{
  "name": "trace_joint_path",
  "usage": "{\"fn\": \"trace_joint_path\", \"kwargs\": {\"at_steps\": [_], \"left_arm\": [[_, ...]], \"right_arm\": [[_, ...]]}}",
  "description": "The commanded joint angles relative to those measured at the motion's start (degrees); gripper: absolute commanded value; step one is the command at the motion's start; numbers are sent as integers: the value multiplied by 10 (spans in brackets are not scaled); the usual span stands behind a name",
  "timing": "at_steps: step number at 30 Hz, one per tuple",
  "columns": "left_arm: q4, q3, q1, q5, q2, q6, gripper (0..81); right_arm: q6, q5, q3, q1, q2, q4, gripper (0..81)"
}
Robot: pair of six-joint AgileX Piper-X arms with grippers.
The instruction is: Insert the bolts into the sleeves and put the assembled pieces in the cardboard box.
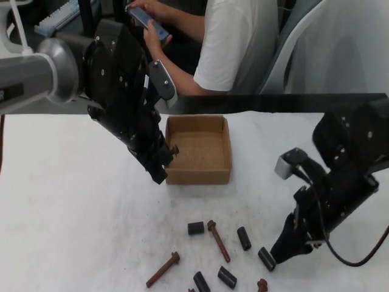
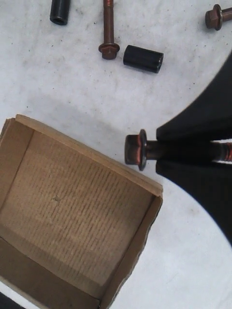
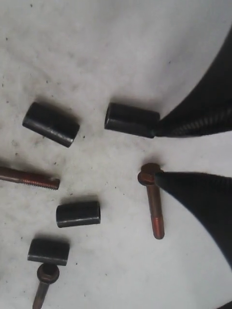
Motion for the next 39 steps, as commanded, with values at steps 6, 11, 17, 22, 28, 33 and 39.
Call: {"fn": "trace_joint_path", "kwargs": {"at_steps": [6,11,17,22,28,33,39], "left_arm": [[8,-4,1,4,-7,-4,2],[13,-4,1,4,-7,-4,2],[20,-4,1,4,-7,-4,2],[20,-4,1,4,-7,-4,2],[23,-4,1,18,-9,-4,2],[23,-4,1,18,-10,-4,2],[23,-4,1,18,-10,-4,2]], "right_arm": [[4,6,1,25,22,-17,321],[2,52,1,25,21,-64,321],[-14,83,1,20,21,-80,321],[-15,84,1,20,21,-66,342],[-13,96,1,21,21,-58,399],[-8,93,1,25,36,-58,399],[5,83,1,51,89,-60,399]]}}
